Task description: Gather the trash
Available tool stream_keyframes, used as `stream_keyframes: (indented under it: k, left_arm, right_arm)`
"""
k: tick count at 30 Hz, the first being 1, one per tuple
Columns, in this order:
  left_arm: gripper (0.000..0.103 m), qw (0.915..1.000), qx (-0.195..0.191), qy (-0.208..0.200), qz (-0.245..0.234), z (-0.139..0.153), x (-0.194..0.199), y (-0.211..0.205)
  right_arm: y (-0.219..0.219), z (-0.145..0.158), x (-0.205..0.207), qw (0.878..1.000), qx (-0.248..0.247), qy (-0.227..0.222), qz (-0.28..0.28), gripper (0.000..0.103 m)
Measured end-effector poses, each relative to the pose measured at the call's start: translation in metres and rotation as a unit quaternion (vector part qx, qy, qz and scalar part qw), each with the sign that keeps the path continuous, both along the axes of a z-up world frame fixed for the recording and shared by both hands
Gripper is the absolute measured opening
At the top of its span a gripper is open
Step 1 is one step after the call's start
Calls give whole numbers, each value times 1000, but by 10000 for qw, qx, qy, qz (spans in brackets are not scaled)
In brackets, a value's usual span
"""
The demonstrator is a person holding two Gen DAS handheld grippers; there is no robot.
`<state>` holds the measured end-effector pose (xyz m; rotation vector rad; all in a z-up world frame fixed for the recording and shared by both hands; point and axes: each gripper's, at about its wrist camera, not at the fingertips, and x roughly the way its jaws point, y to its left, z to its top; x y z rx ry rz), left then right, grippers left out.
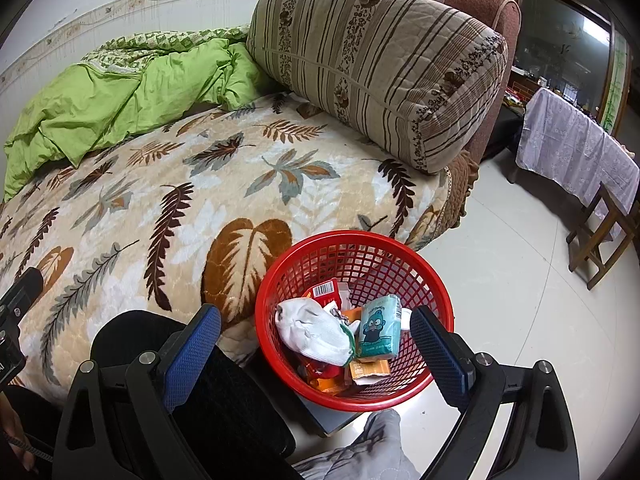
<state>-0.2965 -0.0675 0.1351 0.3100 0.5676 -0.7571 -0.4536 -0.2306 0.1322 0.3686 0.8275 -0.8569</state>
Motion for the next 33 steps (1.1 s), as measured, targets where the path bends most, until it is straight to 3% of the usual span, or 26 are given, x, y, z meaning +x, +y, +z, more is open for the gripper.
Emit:
stream_keyframes:
  k: [16, 22, 25, 28, 33]
  left_arm:
    - [102, 10000, -47, 58, 31, 1, 1, 1]
    - [102, 9982, -141, 391, 440, -1, 30, 16]
    - [102, 9928, -128, 532, 1066, -10, 64, 34]
    - [102, 9799, -102, 862, 1798, -28, 107, 59]
    - [102, 9577, 85, 1197, 2614, -57, 161, 89]
  right_arm:
    - [-4, 0, 3, 9999, -7, 17, 111, 97]
    - [-10, 13, 31, 9980, -263, -114, 555, 97]
    - [-9, 17, 65, 9951, -312, -181, 923, 97]
    - [-2, 16, 108, 9893, -261, -326, 1396, 97]
    - [6, -14, 199, 9811, 425, -294, 1864, 97]
